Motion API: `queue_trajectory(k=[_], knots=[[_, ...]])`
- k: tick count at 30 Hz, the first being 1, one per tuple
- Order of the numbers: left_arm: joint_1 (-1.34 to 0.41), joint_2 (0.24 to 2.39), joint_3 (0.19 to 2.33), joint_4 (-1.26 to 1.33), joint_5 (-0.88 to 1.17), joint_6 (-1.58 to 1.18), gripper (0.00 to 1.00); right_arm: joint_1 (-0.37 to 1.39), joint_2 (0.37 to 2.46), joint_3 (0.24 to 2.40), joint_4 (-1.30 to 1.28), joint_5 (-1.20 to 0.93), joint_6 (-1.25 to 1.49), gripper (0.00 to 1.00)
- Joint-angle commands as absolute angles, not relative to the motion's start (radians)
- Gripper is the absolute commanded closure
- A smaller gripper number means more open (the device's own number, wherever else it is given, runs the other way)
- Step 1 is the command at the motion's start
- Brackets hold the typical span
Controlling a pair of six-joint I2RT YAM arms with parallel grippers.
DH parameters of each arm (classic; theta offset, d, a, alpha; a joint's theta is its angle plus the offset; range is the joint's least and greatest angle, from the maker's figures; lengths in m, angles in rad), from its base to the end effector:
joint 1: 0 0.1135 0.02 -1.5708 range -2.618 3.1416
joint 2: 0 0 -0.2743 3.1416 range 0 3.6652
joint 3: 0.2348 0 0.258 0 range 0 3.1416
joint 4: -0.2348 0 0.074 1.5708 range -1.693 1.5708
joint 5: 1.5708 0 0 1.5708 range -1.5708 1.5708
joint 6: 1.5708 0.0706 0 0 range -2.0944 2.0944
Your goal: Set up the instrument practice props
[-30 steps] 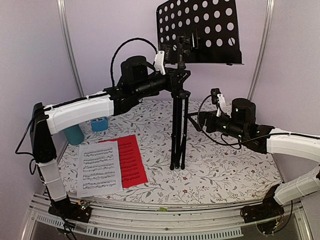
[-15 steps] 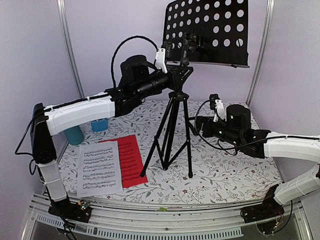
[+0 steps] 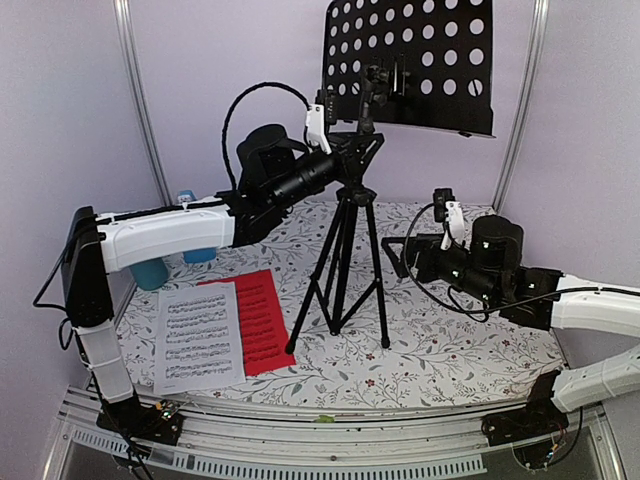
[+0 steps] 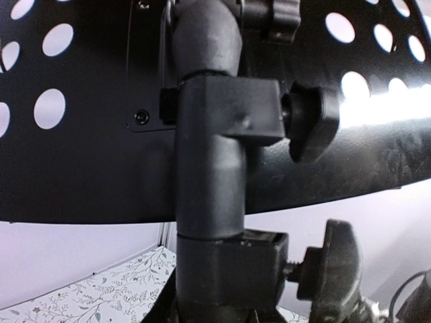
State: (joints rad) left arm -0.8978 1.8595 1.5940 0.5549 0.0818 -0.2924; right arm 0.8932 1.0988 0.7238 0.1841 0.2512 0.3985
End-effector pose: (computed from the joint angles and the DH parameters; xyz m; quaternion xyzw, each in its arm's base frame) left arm 0.3036 -0.3901 0.4097 0.2093 0.5603 -0.4693 0.6496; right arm 0.1958 0.2154 0.2947 -0.1100 0.7614 0.3029 0.5624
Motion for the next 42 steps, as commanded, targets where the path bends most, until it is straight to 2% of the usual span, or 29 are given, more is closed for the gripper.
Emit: queue_trajectory(k=[1,10,20,24,31,42], knots=[[-0.907,1.824,1.682,0.946,0.09,-0.303,1.0,0.931,1.207,0.772,0.132,0.251,0.355,0.01],[-0.906,1.806,1.686,0.917,0.131,-0.305,1.0,0.869,1.39,0.896,-0.031,0.454,0.377,0.01],[-0.904,1.762,1.675,0.727,0.127,-0.261,1.0,0.687,1.369,0.779,0.05,0.364,0.368,0.01],[-0.903,1.781,1.723,0.631,0.157,-0.244,1.0,0.671,1.367,0.733,0.115,0.322,0.346,0.01],[-0.907,1.858,1.929,0.403,0.121,-0.204,1.0,0.638,1.369,0.69,0.17,0.227,0.35,0.01],[-0.917,1.871,1.975,0.355,0.132,-0.155,1.0,0.615,1.378,0.638,0.205,0.223,0.336,0.01]])
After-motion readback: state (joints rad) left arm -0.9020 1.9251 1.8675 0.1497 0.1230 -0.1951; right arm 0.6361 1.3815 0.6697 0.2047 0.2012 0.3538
